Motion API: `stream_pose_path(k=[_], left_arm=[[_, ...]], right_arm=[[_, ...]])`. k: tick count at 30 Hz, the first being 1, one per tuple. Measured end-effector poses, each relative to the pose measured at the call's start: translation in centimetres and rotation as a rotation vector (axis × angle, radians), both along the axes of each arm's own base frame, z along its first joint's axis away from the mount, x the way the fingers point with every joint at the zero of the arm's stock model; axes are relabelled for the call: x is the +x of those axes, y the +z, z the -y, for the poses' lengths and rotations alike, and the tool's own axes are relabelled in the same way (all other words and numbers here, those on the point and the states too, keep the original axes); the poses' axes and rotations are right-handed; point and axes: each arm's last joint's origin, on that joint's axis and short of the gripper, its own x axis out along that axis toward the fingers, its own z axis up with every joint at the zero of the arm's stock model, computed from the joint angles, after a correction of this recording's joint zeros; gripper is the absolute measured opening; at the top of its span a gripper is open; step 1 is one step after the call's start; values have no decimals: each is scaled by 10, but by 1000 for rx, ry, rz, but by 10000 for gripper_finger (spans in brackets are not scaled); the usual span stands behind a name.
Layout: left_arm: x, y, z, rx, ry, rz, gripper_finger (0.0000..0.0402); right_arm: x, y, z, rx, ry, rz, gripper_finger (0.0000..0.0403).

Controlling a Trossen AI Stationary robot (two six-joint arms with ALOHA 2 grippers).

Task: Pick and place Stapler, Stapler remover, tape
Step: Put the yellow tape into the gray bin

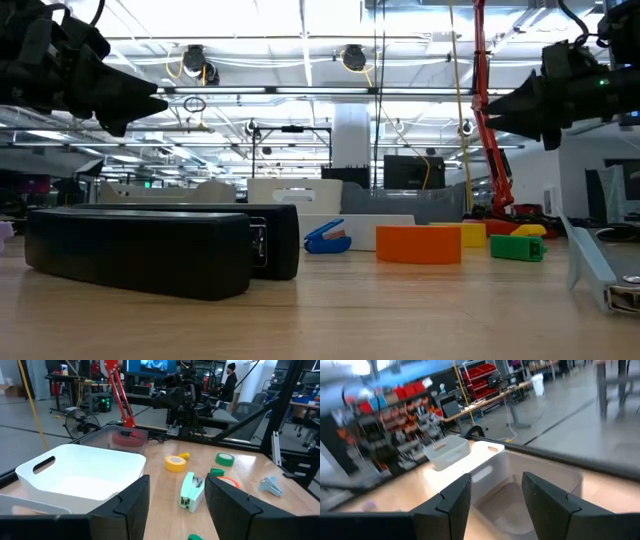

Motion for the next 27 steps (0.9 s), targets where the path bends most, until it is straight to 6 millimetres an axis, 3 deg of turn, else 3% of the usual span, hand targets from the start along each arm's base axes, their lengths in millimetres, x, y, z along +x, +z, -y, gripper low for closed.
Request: stream_pose_path(k=[8, 18, 23, 27], left_arm=[[-1, 17, 0, -62, -5, 186, 189], [-1, 18, 0, -10, 0, 186, 189], [0, 11, 1, -49, -29, 120, 189], [0, 10, 2, -50, -62, 107, 189]], right_arm=[[0, 8, 0, 202, 0, 205, 169], [8, 42, -4, 45, 274, 466, 169], [25, 56, 2, 54, 269, 329, 169], [48, 72, 8, 91, 312, 100, 169]])
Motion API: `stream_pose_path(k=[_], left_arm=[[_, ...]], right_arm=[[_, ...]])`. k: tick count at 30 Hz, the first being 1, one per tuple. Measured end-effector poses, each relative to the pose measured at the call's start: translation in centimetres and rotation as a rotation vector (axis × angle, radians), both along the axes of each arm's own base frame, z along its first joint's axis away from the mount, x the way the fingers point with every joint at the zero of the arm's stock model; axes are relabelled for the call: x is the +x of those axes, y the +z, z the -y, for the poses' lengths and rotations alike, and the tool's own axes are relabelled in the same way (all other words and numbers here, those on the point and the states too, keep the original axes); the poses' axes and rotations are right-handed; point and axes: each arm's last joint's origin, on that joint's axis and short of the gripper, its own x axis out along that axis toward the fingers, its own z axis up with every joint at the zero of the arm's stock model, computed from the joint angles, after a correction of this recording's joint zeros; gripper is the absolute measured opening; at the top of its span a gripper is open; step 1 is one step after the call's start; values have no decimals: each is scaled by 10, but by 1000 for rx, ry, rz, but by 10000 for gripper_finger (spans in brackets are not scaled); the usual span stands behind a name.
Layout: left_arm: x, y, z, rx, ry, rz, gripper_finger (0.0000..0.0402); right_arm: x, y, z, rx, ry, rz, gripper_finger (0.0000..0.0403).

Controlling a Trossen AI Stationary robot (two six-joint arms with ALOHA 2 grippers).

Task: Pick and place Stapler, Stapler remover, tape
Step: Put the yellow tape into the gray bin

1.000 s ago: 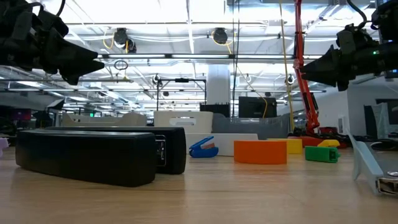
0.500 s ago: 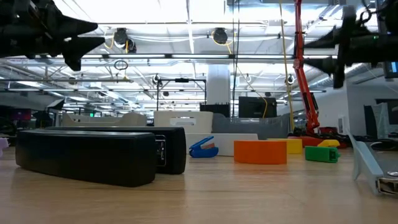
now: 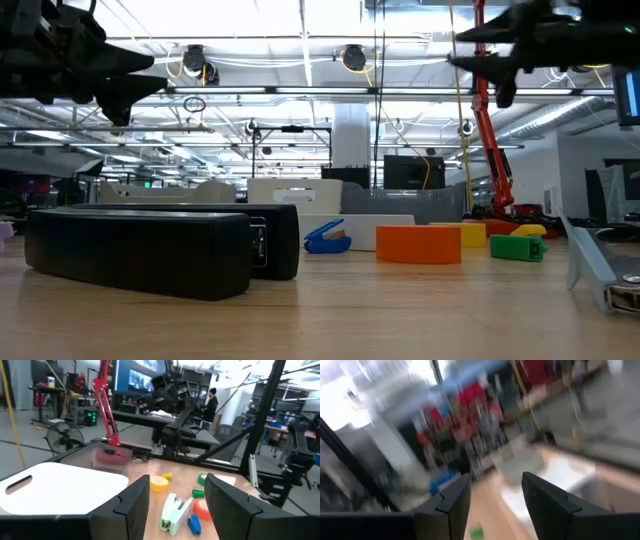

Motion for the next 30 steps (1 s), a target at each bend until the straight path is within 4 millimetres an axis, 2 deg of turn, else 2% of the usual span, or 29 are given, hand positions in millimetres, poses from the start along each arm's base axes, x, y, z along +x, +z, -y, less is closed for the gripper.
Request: stream_pose_path(k=[7, 11, 14, 21, 30], left_arm=[[0, -2, 0, 0, -1, -20, 189], [0, -4, 0, -1, -1, -42, 189], [0, -5, 0, -1, -1, -55, 189], [0, -7, 0, 4, 9, -73, 189], [0, -7, 0, 8, 9, -74, 189]], right_arm=[[38, 16, 7, 25, 102, -522, 169], [52, 6, 4, 87, 167, -816, 169], [60, -6, 2, 133, 201, -958, 169], [74, -37, -1, 251, 201, -1163, 169], [85, -57, 3, 437, 65, -1236, 169]])
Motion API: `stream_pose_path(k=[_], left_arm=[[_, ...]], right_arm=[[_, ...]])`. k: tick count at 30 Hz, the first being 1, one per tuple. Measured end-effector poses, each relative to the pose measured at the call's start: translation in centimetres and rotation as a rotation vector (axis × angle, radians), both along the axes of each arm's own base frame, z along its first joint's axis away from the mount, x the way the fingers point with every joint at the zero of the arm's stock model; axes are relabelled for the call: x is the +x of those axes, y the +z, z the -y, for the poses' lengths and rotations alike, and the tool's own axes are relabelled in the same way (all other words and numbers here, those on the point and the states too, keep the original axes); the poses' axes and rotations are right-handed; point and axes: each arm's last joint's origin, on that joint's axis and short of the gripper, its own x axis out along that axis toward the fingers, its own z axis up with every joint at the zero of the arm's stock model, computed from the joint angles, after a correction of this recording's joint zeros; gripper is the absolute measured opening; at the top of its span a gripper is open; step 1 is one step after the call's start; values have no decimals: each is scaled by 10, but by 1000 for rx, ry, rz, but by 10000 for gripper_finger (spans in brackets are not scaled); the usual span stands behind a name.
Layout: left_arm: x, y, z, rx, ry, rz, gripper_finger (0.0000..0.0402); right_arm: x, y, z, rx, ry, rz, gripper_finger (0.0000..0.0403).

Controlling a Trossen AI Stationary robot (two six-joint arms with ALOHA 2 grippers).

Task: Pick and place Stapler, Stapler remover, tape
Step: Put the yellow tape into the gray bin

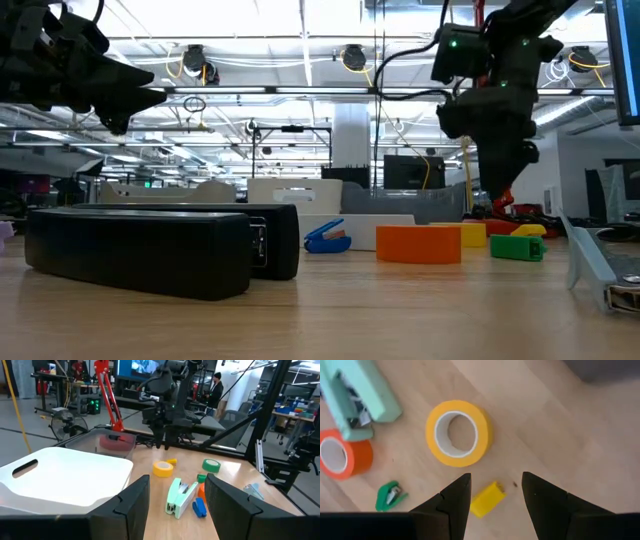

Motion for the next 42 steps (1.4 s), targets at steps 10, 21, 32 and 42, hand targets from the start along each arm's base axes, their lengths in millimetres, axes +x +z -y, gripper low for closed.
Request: stream_pose_path(k=[10, 21, 32, 42], left_arm=[[0, 0, 0, 0, 0, -3, 189], [0, 0, 0, -2, 0, -6, 189], [0, -2, 0, -2, 0, -20, 189], [0, -2, 0, -3, 0, -20, 189]], right_arm=[[6, 0, 3, -23, -110, 35, 169], [13, 2, -1, -24, -124, 104, 169], [8, -21, -8, -19, -131, 127, 169], [11, -19, -7, -67, -135, 163, 169]])
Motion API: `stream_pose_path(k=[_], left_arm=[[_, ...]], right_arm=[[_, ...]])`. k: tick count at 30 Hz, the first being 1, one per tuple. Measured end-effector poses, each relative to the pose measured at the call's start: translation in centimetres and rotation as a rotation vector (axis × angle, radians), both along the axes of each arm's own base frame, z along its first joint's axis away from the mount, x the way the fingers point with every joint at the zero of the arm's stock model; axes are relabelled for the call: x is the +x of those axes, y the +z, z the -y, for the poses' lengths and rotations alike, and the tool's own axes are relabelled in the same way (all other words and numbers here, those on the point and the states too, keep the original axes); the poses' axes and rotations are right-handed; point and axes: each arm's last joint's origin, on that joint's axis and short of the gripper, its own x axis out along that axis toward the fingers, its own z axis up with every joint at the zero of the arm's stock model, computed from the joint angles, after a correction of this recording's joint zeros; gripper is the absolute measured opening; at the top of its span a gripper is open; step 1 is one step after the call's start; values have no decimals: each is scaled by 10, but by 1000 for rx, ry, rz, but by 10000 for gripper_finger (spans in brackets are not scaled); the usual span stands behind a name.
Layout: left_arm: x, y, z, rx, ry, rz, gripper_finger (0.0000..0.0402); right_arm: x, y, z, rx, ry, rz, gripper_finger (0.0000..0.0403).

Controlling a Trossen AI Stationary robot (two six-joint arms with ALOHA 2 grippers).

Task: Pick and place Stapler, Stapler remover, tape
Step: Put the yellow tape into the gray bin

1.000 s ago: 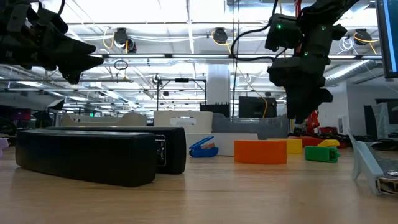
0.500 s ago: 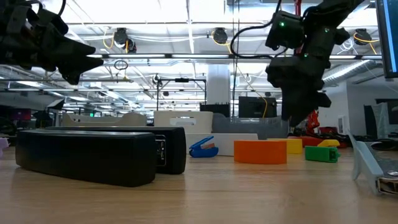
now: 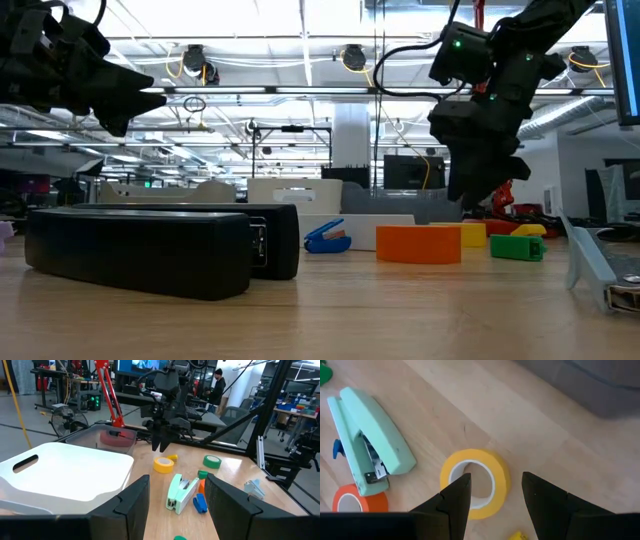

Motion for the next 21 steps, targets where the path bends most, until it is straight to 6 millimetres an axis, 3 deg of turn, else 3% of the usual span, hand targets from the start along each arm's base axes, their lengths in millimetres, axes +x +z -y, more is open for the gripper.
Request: stream_pose_path(k=[21], left_arm=[[0, 0, 0, -28, 0, 1, 189]], right_arm=[[17, -36, -8, 14, 93, -102, 169]])
